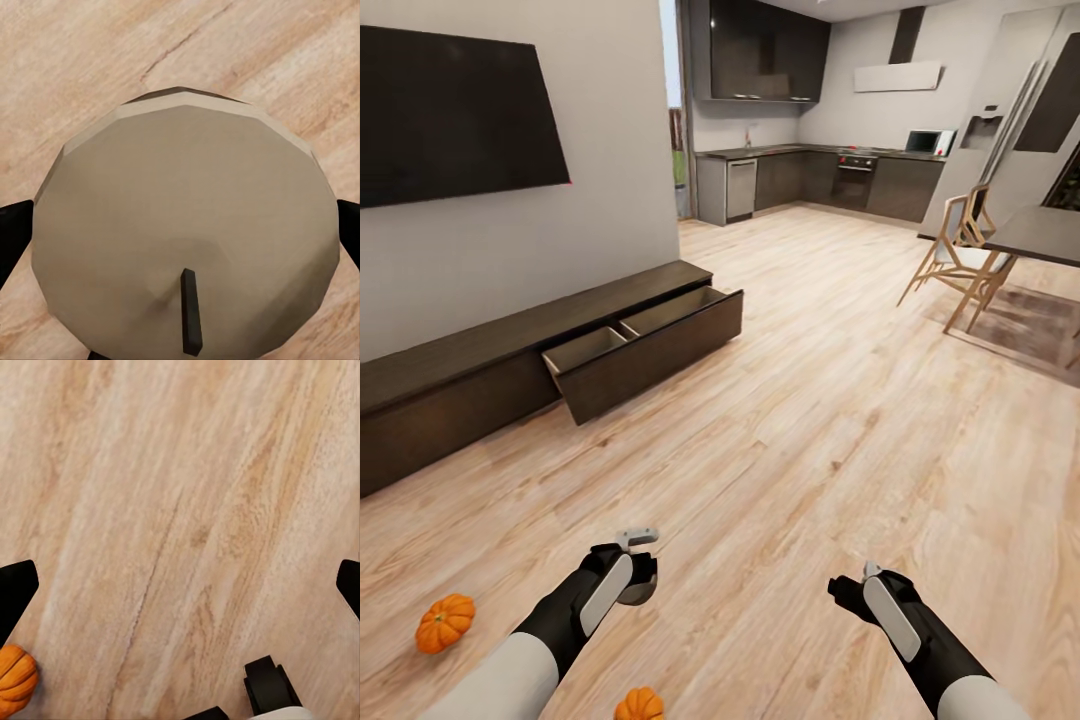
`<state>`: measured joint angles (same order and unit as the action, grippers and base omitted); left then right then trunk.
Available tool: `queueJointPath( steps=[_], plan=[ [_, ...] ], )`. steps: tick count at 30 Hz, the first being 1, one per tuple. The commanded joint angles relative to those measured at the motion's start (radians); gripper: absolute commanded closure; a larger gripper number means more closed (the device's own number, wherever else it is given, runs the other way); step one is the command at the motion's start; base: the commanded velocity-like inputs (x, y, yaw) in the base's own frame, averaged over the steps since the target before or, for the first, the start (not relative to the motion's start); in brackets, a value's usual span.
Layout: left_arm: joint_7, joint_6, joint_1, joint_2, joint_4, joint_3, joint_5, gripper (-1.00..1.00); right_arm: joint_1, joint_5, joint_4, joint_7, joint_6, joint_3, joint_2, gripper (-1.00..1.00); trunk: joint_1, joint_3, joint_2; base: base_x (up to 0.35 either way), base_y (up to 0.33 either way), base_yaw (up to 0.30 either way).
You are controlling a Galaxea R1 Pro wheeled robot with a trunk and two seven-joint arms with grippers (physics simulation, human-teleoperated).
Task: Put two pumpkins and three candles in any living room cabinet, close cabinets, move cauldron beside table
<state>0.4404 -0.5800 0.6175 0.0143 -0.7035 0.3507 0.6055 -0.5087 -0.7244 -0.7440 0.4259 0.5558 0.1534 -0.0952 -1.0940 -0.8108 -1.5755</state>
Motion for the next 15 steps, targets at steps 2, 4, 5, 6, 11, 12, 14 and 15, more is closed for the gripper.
queueJointPath(
  steps=[2, 4, 5, 6, 11, 12, 14, 15],
  plan=[
    [0.01, -0.001, 0.001, -0.001, -0.001, 0.004, 0.011, 1.0, 0.0, -0.01, -0.002, 0.01, 0.001, 0.006, -0.001, -1.0, 0.0, -0.001, 0.0, 0.053, -0.183, 0.013],
    [0.01, -0.001, 0.001, -0.001, -0.001, 0.004, 0.011, 1.0, 0.0, -0.01, -0.002, 0.01, 0.001, 0.006, -0.001, -1.0, 0.0, -0.001, 0.0, 0.043, -0.127, 0.005],
    [0.009, -0.001, 0.001, -0.001, -0.001, 0.004, 0.011, 1.0, 0.0, -0.01, -0.002, 0.01, 0.001, 0.006, -0.001, -1.0, 0.0, -0.001, 0.0, 0.021, -0.064, 0.003],
    [0.01, -0.001, 0.001, -0.001, -0.001, 0.004, 0.011, 1.0, 0.0, -0.01, -0.002, 0.01, 0.001, 0.006, -0.001, -1.0, 0.0, -0.001, 0.0, 0.011, -0.033, 0.017],
    [0.01, -0.001, 0.001, -0.001, -0.001, 0.005, 0.011, 1.0, 0.0, -0.01, -0.002, 0.01, 0.001, 0.006, -0.001, -1.0, 0.0, -0.001, 0.0, 0.059, -0.045, 0.071],
    [0.01, 0.0, 0.001, -0.001, -0.001, 0.005, 0.011, 1.0, 0.0, -0.01, -0.002, 0.01, 0.001, 0.006, -0.001, -1.0, 0.0, -0.001, 0.0, 0.033, -0.028, 0.086],
    [0.01, -0.001, 0.001, -0.001, -0.001, 0.005, 0.011, 1.0, 0.0, -0.01, -0.002, 0.01, 0.0, 0.006, -0.001, -1.0, 0.0, -0.001, 0.0, 0.017, -0.012, 0.112],
    [0.011, 0.0, 0.001, -0.001, -0.001, 0.005, 0.011, 1.0, 0.0, -0.01, -0.002, 0.01, 0.0, 0.006, -0.001, -1.0, 0.0, -0.001, 0.0, 0.047, -0.026, 0.14]
  ],
)
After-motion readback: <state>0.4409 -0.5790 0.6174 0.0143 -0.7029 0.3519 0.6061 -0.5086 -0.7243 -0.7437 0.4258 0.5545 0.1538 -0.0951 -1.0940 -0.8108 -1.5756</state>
